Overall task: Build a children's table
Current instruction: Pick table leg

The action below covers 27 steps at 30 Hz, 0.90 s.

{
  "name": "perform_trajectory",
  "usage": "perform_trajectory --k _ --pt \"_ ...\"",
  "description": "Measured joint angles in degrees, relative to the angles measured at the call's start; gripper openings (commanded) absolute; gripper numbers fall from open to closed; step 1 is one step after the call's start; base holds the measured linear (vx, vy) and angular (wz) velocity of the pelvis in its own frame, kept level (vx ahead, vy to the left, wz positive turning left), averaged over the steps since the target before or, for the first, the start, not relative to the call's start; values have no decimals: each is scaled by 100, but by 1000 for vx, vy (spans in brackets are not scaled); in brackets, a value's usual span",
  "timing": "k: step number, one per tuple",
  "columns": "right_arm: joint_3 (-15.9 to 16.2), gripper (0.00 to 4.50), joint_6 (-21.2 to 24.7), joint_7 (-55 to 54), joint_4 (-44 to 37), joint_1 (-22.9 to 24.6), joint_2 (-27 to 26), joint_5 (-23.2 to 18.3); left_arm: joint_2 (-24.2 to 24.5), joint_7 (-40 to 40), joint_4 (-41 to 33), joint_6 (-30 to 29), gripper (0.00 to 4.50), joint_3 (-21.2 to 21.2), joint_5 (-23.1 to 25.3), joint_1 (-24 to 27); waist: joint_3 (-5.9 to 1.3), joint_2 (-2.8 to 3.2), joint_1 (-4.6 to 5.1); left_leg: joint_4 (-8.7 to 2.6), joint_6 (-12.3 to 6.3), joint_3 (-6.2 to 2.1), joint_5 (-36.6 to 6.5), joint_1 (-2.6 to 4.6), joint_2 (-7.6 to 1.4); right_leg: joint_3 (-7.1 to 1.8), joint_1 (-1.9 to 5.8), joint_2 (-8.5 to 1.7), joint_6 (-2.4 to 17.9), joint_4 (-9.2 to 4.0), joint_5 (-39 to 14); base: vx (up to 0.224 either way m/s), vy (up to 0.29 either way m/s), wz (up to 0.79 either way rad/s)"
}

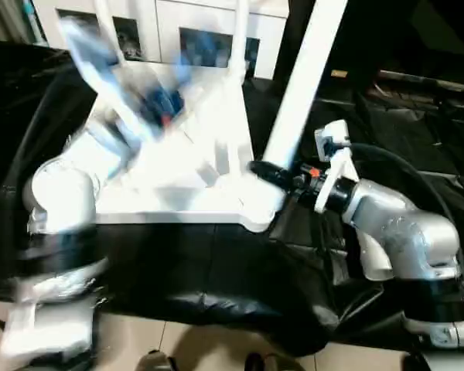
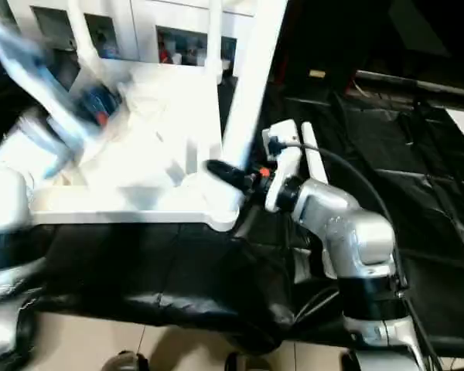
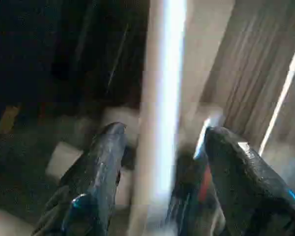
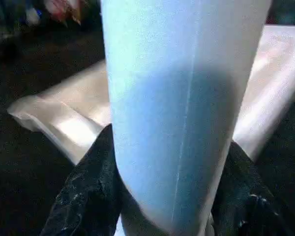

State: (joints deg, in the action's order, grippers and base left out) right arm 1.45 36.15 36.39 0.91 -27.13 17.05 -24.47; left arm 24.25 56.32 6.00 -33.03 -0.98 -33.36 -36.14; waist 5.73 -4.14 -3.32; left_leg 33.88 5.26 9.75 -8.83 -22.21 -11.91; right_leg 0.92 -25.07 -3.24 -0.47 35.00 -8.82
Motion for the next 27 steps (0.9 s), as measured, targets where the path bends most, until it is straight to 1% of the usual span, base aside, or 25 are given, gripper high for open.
perform_trajectory --k 2,3,4,6,8,11,12,14,18,22,24,25,27 --pt "99 187 -95 -102 100 24 3 142 281 209 188 494 291 -706 688 98 1 -1 5 1 1 0 0 -4 0 1 -2 0 1 -1 1 0 0 0" --pt "138 187 -197 -156 171 27 -29 222 495 428 326 922 273 -1155 1104 100 1 1 14 0 1 1 0 -3 0 0 -2 0 2 0 1 0 0 0" --pt "138 187 -256 -188 185 40 -36 252 583 546 406 1100 273 -1347 1286 111 2 4 25 -1 1 2 0 -2 1 0 -3 0 3 2 2 0 0 0" --pt "123 187 -306 -276 204 48 -51 271 609 753 609 1450 251 -1529 1537 138 3 6 38 -2 1 2 0 1 2 0 -2 0 13 4 8 0 0 0" --pt "122 187 -314 -315 205 49 -76 272 617 931 777 1621 243 -1623 1648 143 3 7 46 -2 1 3 0 2 1 0 -2 1 35 7 21 0 0 0" --pt "126 187 -434 -325 205 65 -109 300 684 1164 1042 1833 208 -1788 1901 136 4 16 67 -1 1 6 0 6 1 -3 -1 0 37 8 23 0 0 0" --pt "127 187 -472 -317 206 71 -109 317 680 1161 1188 1971 208 -1833 2040 117 5 18 78 -1 1 6 1 7 1 -3 -1 0 33 8 20 0 0 0" --pt "136 187 -544 -283 206 92 -112 379 678 1128 1525 2246 199 -1934 2282 0 5 18 85 -1 1 5 1 9 1 -2 0 1 30 8 19 0 0 0" --pt "176 187 -629 -244 211 215 -111 439 684 1029 2399 2893 162 -2151 2752 -300 3 28 85 0 1 5 1 9 2 -3 1 1 41 6 25 0 0 0" --pt "229 187 -651 -231 217 231 -108 442 629 1002 2800 3185 148 -2192 2938 -343 3 30 93 -3 0 5 0 8 1 -2 -1 0 44 6 27 0 0 0" --pt "236 187 -658 -220 217 234 -105 443 611 968 3026 3352 121 -2221 3075 -448 5 34 91 -2 1 5 0 9 1 -2 0 1 45 8 27 0 0 0" --pt "241 187 -662 -216 217 234 -105 443 618 958 3100 3413 121 -2240 3131 -490 4 37 92 -2 1 5 0 9 1 -2 0 1 45 7 27 0 0 0" --pt "241 187 -676 -196 217 235 -105 449 614 946 3298 3603 102 -2250 3227 -554 2 39 94 -1 1 5 0 11 1 -3 2 0 46 7 28 0 0 0"
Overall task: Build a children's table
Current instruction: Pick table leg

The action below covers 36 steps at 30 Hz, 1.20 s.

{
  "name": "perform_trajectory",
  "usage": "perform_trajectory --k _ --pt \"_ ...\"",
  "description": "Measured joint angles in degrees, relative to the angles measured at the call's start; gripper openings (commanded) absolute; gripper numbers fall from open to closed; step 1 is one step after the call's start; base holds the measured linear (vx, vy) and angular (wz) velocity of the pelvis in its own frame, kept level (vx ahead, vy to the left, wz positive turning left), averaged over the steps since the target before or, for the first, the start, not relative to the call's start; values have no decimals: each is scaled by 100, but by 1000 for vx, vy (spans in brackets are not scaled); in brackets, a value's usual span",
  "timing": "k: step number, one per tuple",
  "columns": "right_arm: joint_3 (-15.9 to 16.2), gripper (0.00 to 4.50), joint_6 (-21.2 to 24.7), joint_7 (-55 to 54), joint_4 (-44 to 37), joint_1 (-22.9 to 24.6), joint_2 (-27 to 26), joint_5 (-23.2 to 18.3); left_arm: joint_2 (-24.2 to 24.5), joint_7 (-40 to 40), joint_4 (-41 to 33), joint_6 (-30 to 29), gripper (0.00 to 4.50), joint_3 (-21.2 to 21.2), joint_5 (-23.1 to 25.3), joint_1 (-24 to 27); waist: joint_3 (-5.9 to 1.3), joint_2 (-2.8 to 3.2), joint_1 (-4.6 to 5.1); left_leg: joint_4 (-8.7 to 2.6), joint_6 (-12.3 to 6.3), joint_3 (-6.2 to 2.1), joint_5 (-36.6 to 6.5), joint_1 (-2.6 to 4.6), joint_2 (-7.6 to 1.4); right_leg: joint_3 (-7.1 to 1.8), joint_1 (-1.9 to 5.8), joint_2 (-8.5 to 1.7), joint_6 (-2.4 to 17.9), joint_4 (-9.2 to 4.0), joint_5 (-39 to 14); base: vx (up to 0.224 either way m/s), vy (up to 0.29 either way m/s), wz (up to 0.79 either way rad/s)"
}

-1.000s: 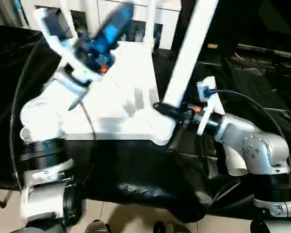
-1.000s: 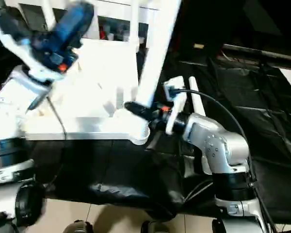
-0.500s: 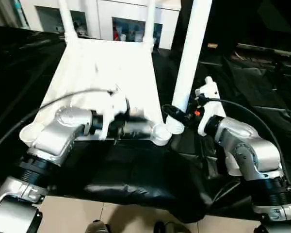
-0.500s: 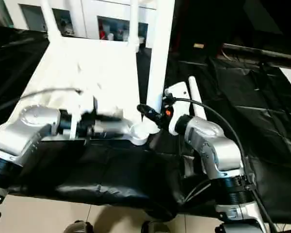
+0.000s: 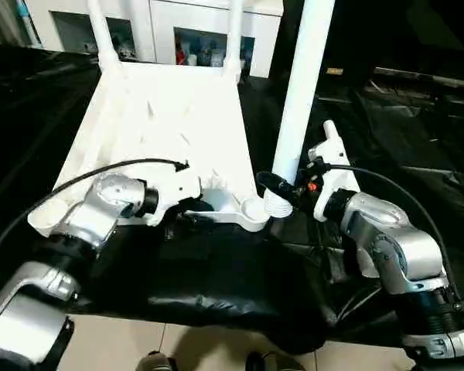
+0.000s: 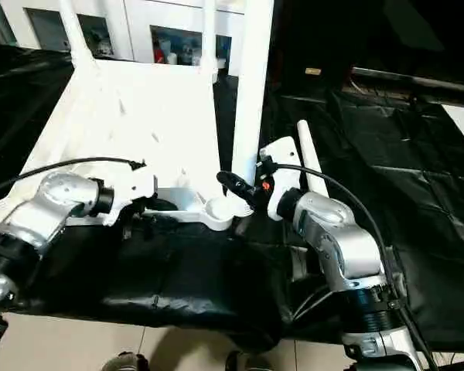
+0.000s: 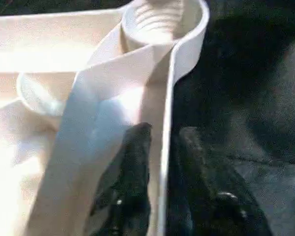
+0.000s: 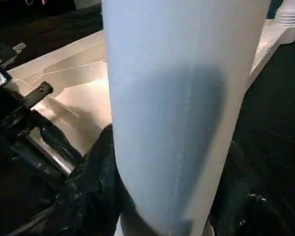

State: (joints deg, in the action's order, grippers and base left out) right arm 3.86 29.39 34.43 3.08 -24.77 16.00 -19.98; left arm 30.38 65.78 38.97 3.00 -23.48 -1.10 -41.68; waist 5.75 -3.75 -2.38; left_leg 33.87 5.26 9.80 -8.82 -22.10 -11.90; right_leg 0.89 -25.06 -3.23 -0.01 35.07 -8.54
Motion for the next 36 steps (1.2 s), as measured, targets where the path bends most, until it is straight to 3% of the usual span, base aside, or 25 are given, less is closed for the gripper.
perform_trajectory --k 12,21,30,36 --pt "12 187 -31 157 1 1 37 27 -87 315 699 531 1 -2 126 -286 -1 2 0 2 0 0 0 4 -2 0 0 0 5 5 3 0 0 0" --pt "69 187 -49 341 1 0 41 5 -141 608 1114 828 0 -23 314 -517 -3 4 13 1 0 1 0 5 -2 1 0 0 5 5 3 0 0 0" --pt "148 187 42 467 396 -63 -97 -41 -299 639 -5 86 0 153 77 82 -7 43 -42 -2 -4 6 -3 8 -5 -3 2 -11 7 2 1 0 0 0" --pt "160 187 -15 486 732 -174 -149 -7 -405 569 -69 65 0 225 71 165 -7 42 -60 0 -4 6 -2 14 -3 -5 5 -13 -19 4 -14 0 0 0"
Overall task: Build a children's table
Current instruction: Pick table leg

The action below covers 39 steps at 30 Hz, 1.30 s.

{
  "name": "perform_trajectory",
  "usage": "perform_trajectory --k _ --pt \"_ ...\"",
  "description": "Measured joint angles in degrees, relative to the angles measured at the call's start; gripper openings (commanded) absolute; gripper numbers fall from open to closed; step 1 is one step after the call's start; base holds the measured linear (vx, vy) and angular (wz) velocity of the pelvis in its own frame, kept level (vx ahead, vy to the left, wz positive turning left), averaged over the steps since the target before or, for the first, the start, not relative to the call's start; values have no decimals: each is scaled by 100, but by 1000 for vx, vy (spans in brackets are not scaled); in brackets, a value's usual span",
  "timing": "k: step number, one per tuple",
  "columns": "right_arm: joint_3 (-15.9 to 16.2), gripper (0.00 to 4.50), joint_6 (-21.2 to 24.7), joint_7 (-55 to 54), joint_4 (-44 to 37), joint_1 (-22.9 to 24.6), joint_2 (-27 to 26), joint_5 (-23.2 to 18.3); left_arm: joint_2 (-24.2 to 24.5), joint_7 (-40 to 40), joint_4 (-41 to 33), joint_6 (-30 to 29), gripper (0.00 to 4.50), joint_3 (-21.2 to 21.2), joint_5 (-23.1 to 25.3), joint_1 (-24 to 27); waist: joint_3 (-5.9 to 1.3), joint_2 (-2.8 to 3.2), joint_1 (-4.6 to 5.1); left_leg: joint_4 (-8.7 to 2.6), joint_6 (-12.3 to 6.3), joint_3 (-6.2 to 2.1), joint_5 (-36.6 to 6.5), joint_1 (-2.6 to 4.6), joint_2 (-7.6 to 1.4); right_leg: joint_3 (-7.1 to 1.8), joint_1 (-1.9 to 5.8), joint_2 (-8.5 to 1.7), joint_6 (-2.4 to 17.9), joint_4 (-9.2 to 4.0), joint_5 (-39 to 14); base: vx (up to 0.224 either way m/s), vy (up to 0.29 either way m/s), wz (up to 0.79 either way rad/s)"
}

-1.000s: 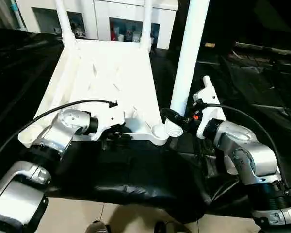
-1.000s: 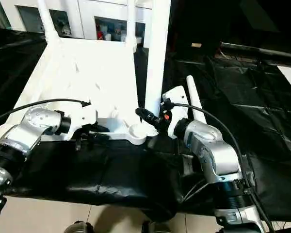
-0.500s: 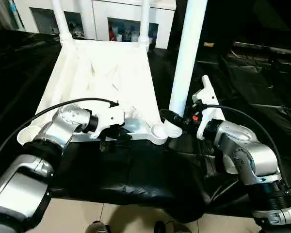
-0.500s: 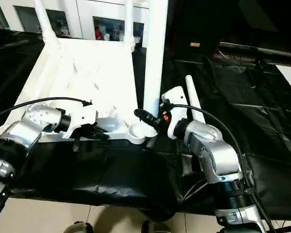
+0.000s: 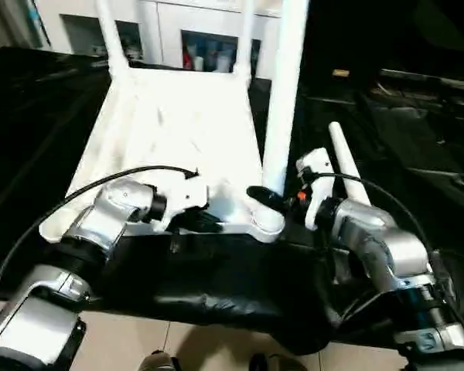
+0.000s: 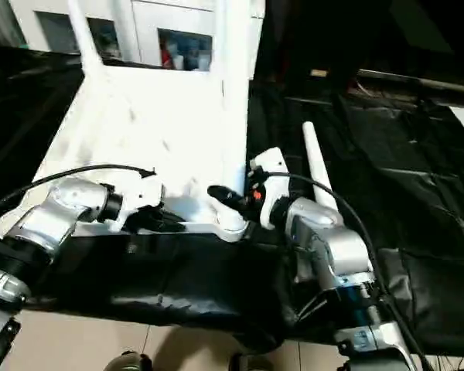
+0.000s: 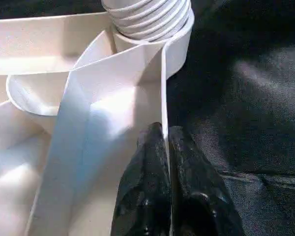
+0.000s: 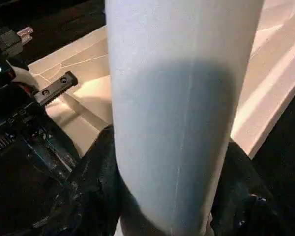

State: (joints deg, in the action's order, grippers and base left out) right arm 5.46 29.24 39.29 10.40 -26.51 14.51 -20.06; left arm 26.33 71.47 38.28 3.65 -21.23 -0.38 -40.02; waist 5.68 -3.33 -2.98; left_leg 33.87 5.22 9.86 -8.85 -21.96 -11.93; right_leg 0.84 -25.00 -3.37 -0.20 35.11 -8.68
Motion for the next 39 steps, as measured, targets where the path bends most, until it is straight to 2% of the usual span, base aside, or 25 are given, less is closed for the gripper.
perform_trajectory --k 6,11,17,21,23,27,30,34,39 --pt "1 187 -99 70 135 -38 -4 7 18 -126 -205 -99 0 62 22 129 0 0 16 0 0 0 0 1 0 0 0 0 -6 0 -4 0 0 0" --pt "-166 187 -296 78 359 -11 -168 -70 5 -153 -212 -147 0 114 23 158 -1 -1 32 -1 0 -2 0 0 0 1 0 0 -7 0 -4 0 0 0" --pt "-521 186 -749 99 433 388 -377 -368 14 -164 -263 -202 0 122 28 178 -1 2 26 -2 0 -4 0 0 0 1 5 0 -8 -8 -5 0 0 0" --pt "-675 186 -1250 104 451 683 -558 -457 7 -161 -284 -211 0 122 43 188 -7 13 6 -5 0 -4 0 0 1 0 6 -1 -12 -13 -8 0 0 0" --pt "-677 186 -1420 106 464 745 -588 -452 0 -165 -285 -211 0 122 49 190 -8 17 4 -6 0 -5 0 0 2 0 6 -2 -13 -13 -8 0 0 0" --pt "-486 186 -2348 105 502 1017 -668 -156 -13 -185 -275 -198 0 123 62 190 -11 22 -7 -11 0 -7 -1 0 2 1 7 -2 -15 -17 -10 0 0 0" --pt "-412 186 -2683 106 542 1084 -678 -4 -16 -200 -269 -199 0 126 66 190 -11 22 3 -11 -1 -11 -1 0 3 0 7 -2 -16 -19 -10 0 0 0" --pt "-335 186 -2964 104 576 1116 -677 174 -21 -223 -269 -200 0 126 73 190 -12 20 1 -18 -1 -13 -1 -1 3 0 7 -2 -18 -25 -12 0 0 0" --pt "-303 186 -3123 164 675 1114 -663 181 -27 -223 -270 -208 0 127 76 190 -13 17 3 -25 -1 -13 -1 -1 4 0 7 -2 -19 -32 -13 0 0 0"
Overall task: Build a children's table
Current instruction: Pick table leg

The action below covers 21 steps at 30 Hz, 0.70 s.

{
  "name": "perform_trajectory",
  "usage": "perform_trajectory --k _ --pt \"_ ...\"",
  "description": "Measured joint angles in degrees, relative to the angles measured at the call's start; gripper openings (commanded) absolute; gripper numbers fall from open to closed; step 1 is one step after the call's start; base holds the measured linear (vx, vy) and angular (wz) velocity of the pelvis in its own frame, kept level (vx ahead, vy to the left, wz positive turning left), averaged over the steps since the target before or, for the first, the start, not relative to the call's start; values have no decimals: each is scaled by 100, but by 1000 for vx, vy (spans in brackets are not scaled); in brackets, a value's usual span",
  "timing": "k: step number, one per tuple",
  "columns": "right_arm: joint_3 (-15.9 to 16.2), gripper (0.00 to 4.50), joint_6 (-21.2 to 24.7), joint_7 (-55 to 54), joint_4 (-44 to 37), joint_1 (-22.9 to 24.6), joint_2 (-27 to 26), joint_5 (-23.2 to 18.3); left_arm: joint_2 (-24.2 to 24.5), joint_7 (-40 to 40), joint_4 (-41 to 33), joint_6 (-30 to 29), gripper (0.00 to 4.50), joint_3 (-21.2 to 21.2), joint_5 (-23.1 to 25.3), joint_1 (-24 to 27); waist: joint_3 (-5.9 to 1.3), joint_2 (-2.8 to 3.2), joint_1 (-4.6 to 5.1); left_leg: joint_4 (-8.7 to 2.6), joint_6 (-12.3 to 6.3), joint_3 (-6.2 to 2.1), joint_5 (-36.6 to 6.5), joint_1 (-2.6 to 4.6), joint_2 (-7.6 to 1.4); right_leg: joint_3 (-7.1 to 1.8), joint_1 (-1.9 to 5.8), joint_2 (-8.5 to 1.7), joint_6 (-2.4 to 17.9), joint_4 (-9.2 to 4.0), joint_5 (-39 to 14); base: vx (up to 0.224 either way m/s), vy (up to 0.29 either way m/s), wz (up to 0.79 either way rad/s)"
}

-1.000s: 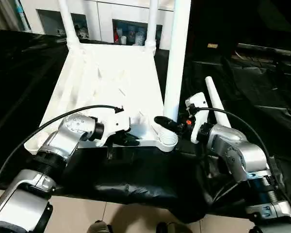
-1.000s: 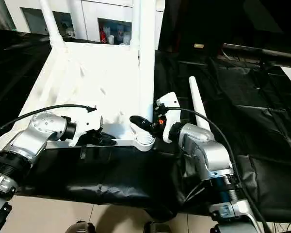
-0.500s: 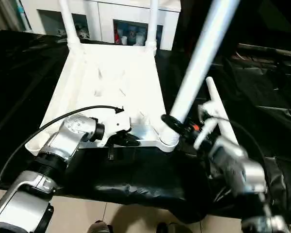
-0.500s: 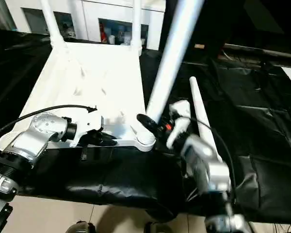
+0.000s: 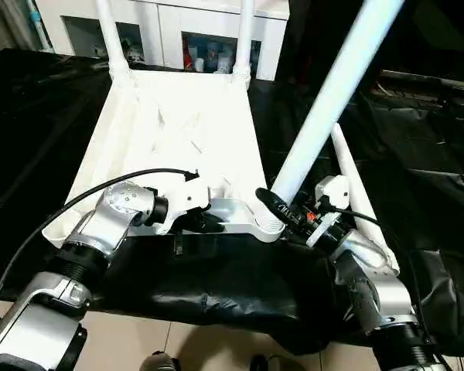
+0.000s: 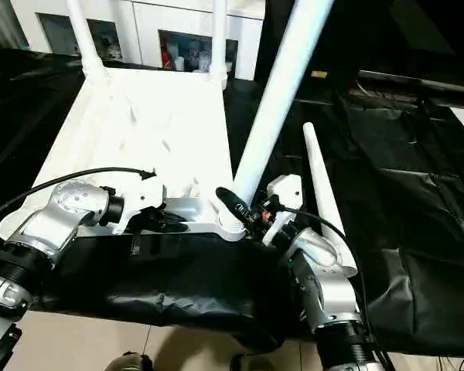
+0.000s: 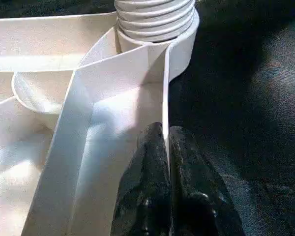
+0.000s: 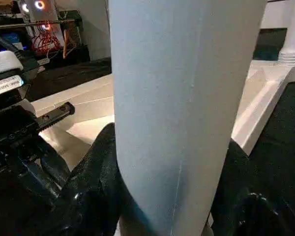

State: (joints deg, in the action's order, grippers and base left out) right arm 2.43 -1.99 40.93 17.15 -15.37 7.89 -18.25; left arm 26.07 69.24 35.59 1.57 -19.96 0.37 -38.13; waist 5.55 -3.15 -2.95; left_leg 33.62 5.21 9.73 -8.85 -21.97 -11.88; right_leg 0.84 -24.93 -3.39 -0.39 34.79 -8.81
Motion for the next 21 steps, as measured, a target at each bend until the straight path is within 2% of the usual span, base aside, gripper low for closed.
perform_trajectory --k 6,10,21 --pt "35 186 2 186 114 -79 43 -1 30 -6 -72 -21 0 25 3 46 -2 -8 36 -15 0 -6 0 -4 0 1 0 0 -2 -20 -2 0 0 0" --pt "27 186 -12 213 129 -116 48 -8 39 -7 -117 -32 0 45 6 70 -3 -9 58 -75 -1 3 0 -5 5 -1 2 0 -2 -79 -1 0 0 0" --pt "135 186 -497 341 147 41 154 100 49 -45 -311 -60 0 95 41 168 20 8 75 -142 0 6 0 -6 7 1 0 0 -5 -137 -3 0 0 0"
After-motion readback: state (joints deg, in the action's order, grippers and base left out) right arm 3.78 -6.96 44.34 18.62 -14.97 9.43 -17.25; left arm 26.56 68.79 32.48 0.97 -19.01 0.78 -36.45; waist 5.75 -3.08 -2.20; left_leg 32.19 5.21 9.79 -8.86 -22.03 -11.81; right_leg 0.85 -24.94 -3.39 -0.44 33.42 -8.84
